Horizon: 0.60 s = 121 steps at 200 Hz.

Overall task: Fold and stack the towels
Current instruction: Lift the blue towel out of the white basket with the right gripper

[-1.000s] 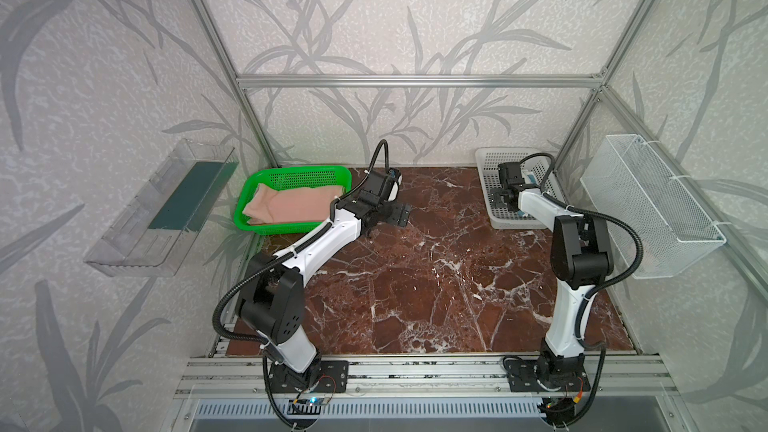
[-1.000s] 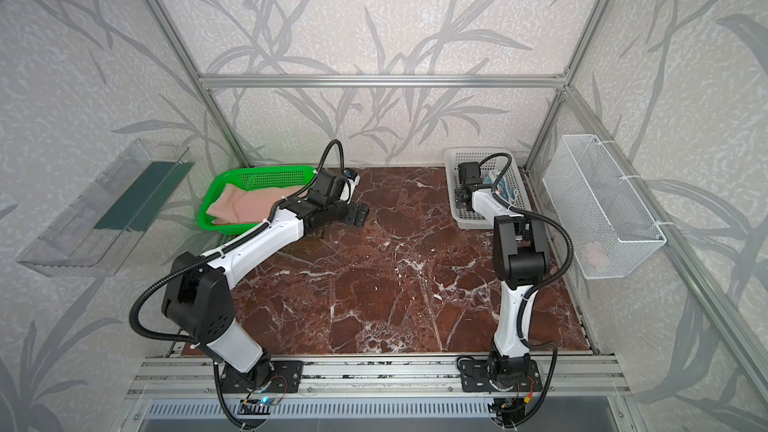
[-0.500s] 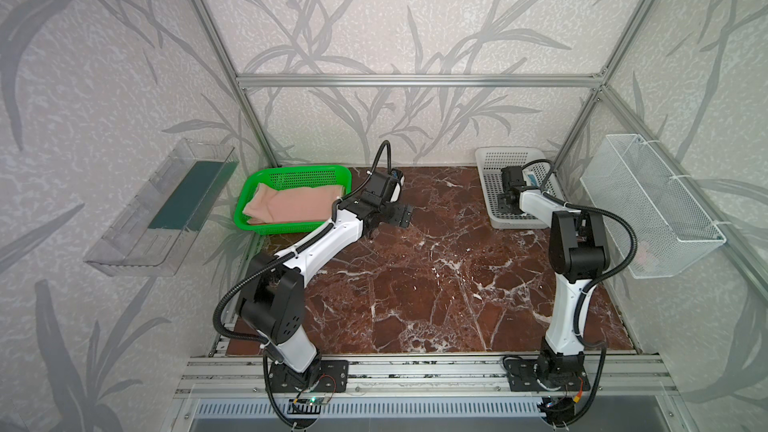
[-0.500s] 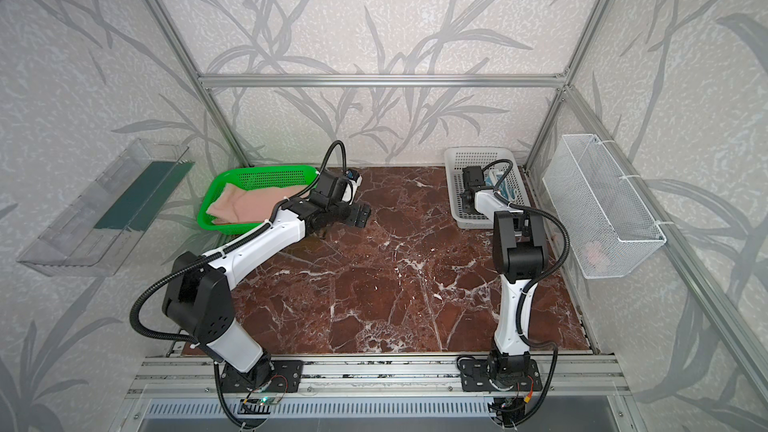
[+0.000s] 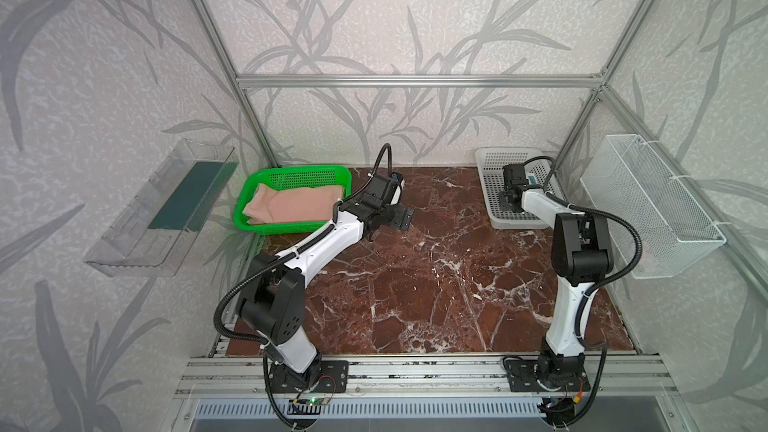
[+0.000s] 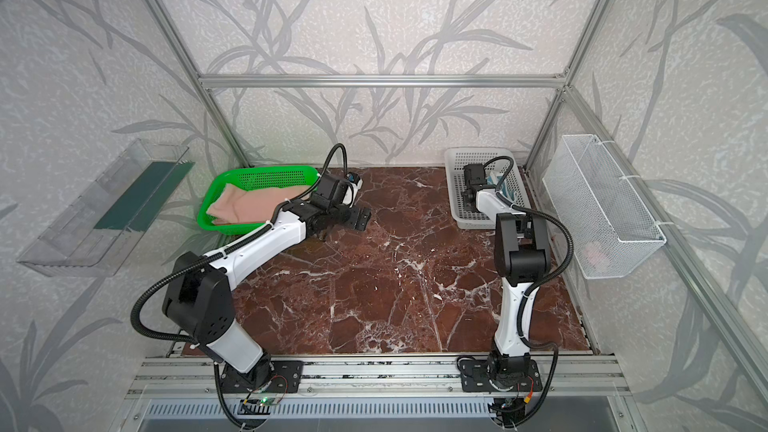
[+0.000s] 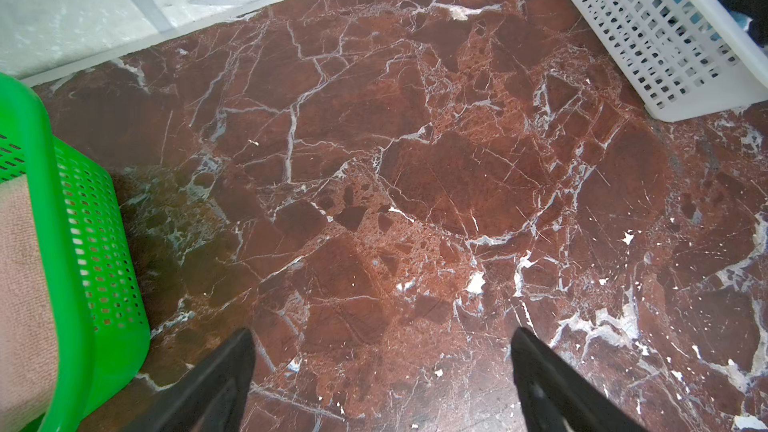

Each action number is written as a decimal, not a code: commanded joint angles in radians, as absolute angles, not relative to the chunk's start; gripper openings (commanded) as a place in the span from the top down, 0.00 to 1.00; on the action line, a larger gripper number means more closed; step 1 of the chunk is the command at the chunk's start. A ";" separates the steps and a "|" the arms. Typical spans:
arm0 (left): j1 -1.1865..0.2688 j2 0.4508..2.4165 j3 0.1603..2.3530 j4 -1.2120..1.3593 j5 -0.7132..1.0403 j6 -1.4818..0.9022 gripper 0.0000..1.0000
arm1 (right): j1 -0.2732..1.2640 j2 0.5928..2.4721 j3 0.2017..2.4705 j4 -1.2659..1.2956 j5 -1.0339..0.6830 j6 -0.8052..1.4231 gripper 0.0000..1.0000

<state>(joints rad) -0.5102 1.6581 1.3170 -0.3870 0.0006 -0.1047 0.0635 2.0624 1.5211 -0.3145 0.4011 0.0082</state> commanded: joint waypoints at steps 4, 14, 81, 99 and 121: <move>-0.514 1.641 1.291 -0.377 -0.011 -0.094 0.04 | 0.061 1.943 1.515 -0.273 0.432 -0.026 1.00; -0.514 1.638 1.283 -0.372 -0.013 -0.096 0.04 | 0.061 1.910 1.503 -0.259 0.427 -0.046 1.00; -0.514 1.602 1.229 -0.337 -0.028 -0.085 0.04 | 0.182 1.626 1.417 -0.142 0.345 -0.212 1.00; -0.515 1.590 1.213 -0.330 -0.031 -0.078 0.04 | 0.270 1.564 1.424 -0.143 0.344 -0.271 1.00; -0.515 1.565 1.183 -0.319 -0.043 -0.068 0.04 | 0.383 1.490 1.425 -0.143 0.328 -0.301 1.00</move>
<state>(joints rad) -0.5106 1.6264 1.2129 -0.3454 -0.0200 -0.0895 0.2863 1.5761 1.4273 -0.1799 0.3573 -0.2222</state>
